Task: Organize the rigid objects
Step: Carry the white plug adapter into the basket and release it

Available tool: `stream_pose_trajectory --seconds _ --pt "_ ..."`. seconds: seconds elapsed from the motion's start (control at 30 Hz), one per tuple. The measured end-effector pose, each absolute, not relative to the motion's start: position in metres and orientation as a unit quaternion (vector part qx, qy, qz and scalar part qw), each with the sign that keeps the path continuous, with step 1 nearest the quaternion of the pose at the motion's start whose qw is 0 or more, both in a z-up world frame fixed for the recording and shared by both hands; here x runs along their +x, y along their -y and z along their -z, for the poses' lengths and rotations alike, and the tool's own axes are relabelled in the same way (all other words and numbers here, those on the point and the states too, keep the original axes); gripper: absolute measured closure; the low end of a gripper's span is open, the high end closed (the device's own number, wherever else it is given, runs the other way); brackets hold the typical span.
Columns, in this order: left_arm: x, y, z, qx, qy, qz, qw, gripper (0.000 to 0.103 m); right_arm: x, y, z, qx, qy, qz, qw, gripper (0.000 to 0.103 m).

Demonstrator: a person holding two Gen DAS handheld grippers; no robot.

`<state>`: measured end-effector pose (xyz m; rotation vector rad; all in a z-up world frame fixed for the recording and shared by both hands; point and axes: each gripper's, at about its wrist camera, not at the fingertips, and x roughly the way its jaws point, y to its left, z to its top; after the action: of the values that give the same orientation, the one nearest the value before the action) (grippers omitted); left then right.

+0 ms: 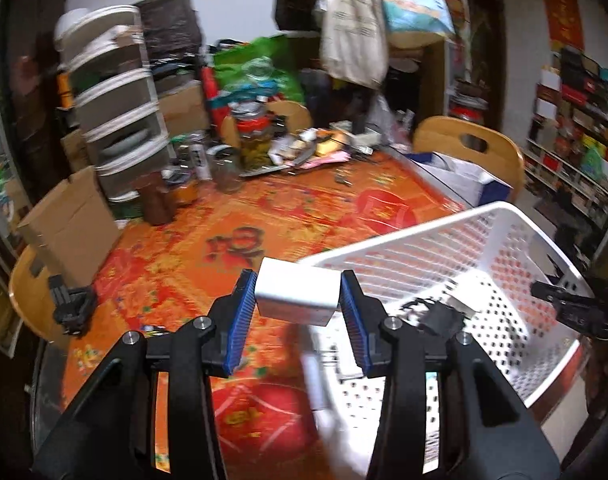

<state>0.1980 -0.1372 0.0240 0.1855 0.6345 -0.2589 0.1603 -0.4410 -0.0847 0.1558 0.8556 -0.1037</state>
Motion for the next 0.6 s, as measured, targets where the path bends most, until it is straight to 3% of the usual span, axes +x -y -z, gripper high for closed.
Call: stream_pose_trajectory --seconds 0.6 --pt "0.23 0.223 0.042 0.157 -0.422 0.182 0.874 0.063 0.161 0.441 0.084 0.077 -0.413 0.048 0.906 0.078"
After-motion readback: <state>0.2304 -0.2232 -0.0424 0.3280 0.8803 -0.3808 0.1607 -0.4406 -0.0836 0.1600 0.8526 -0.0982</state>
